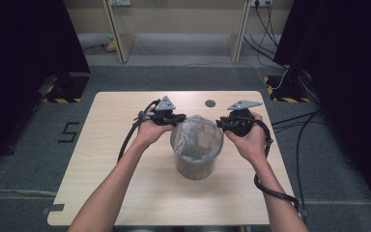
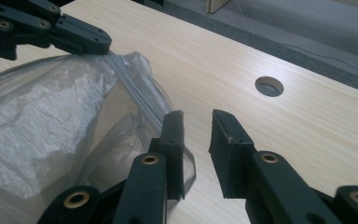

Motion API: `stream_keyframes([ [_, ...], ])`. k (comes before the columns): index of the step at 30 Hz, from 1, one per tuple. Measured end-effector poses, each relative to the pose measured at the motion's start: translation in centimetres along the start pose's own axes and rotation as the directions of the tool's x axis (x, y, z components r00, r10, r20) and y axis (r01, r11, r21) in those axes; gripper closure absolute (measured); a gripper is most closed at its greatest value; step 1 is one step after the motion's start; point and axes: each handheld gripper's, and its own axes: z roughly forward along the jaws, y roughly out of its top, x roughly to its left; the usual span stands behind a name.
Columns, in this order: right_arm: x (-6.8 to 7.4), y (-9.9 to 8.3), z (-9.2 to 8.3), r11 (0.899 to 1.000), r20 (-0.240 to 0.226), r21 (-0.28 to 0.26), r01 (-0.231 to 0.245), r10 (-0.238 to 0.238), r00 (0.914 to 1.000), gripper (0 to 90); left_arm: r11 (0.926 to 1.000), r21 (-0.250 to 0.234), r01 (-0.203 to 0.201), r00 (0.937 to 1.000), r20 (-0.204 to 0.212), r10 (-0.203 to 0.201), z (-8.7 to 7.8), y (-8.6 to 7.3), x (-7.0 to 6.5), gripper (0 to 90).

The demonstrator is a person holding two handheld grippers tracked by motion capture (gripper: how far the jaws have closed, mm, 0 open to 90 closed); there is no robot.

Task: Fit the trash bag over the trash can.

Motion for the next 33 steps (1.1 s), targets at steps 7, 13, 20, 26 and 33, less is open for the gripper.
stream_keyframes([
  [7,0.3,0.3,0.4,1.0,-0.025,0.001,0.018,-0.018,0.9995,70.7,1.0,0.004,0.001,1.0,-0.002,-0.001,-0.1,-0.1,0.1,88.2],
  [13,0.4,0.6,0.5,0.999,-0.047,-0.018,0.041,-0.042,0.998,68.2,1.0,0.002,-0.002,1.0,-0.007,0.002,-0.1,-0.1,0.1,87.8],
  [20,0.4,0.7,0.9,0.998,-0.067,0.003,0.06,-0.059,0.996,82.2,1.0,0.001,-0.005,1.0,-0.007,0.005,0.0,0.0,0.0,87.8],
  [26,0.1,0.5,1.3,1.0,-0.074,-0.001,0.031,-0.031,0.9968,90.0,1.0,-0.001,-0.008,1.0,-0.003,0.008,0.1,0.0,0.0,89.3],
  [33,-0.3,0.2,1.6,1.0,-0.054,-0.013,-0.004,0.003,0.9985,90.0,0.9999,-0.003,-0.01,0.9999,-0.005,0.01,0.3,0.0,-0.1,89.5],
])
